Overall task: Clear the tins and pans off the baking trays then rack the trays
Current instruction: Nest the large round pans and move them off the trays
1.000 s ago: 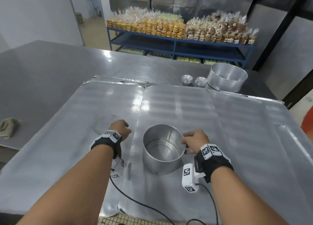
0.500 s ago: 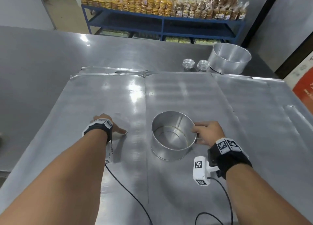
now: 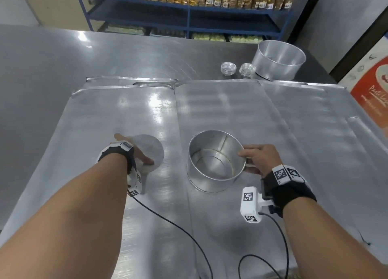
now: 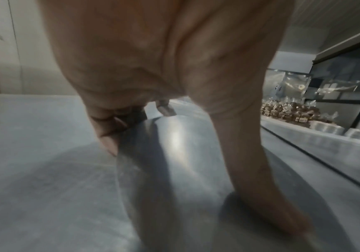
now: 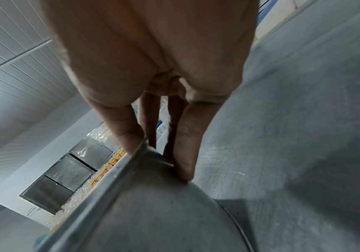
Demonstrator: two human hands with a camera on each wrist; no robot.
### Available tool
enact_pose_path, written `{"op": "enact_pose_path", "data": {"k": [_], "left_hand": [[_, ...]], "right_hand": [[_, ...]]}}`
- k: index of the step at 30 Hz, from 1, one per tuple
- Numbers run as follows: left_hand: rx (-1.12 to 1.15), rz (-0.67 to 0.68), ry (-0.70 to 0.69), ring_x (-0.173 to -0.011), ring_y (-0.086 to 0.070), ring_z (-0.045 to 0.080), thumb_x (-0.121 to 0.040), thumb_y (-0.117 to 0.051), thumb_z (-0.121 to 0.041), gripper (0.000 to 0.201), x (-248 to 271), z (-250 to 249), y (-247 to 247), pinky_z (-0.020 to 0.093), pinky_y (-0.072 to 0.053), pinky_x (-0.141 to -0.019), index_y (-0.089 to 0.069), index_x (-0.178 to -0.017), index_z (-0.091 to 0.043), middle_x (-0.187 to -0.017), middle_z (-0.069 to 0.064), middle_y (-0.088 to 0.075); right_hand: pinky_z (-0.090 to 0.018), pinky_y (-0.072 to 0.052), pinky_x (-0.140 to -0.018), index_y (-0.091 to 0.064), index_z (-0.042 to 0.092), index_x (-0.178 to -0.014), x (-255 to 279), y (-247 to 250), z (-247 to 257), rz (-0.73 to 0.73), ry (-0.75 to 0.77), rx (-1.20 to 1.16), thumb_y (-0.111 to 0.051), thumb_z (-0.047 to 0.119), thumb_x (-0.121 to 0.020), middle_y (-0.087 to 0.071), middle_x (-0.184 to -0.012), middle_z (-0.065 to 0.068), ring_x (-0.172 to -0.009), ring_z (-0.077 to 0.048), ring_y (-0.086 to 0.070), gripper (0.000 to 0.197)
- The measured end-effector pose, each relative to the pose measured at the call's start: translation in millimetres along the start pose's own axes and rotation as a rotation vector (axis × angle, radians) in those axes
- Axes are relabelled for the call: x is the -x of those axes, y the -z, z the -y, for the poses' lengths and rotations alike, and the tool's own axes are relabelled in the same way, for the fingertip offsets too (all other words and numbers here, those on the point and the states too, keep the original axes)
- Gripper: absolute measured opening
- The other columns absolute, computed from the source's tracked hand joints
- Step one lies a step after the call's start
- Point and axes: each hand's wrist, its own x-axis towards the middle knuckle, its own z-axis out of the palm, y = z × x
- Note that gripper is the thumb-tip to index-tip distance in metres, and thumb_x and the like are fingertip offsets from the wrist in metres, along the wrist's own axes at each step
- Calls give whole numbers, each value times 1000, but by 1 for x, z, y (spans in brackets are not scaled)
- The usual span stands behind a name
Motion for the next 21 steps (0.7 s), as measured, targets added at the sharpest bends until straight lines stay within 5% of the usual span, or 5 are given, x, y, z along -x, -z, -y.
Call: {"op": "enact_pose_path", "data": {"k": [2,7,11,17,21], "left_hand": [[145,-60,-8,-126,-50,37,-41,-95,-51,151,20,-9,9,45,-41,-108,-1,-151,-8,-144,18,-42],[556,-201,-145,-110,-56,38,-64,-92,-25,98,45,-23,31,43,-47,-84,-21,-131,-13,-122,15,-49],[762,-293,-312,-118,-51,33,-76,-84,-25,89,64,-39,54,39,-44,-93,-21,-137,-9,-128,13,-47],[862,-292,-569,-113,-58,36,-91,-63,-15,60,112,-73,64,50,-50,-97,-31,-141,-9,-119,16,-56],[683,-224,-661,-112,-58,41,-95,-54,-9,47,148,-97,50,53,-50,-95,-34,-137,-9,-120,26,-58]], "right_hand": [[-35,-59,-62,-76,4,-96,0,0,1,-4,-5,2,-74,-5,-75,-74,-87,-19,-75,-30,-72,22],[-39,-62,-68,-77,9,-92,0,1,2,39,-27,-18,-75,-4,-77,-75,-92,-18,-83,-32,-72,19],[-51,-61,-74,-77,10,-80,-4,0,2,66,-68,-9,-76,-4,-74,-74,-94,-21,-86,-35,-72,16],[-56,-60,-69,-77,12,-64,-2,4,6,75,-57,29,-77,-4,-67,-75,-86,-20,-79,-39,-73,16],[-57,-60,-69,-77,13,-61,0,8,9,119,-59,33,-78,-6,-66,-75,-84,-20,-77,-40,-73,19]]}}
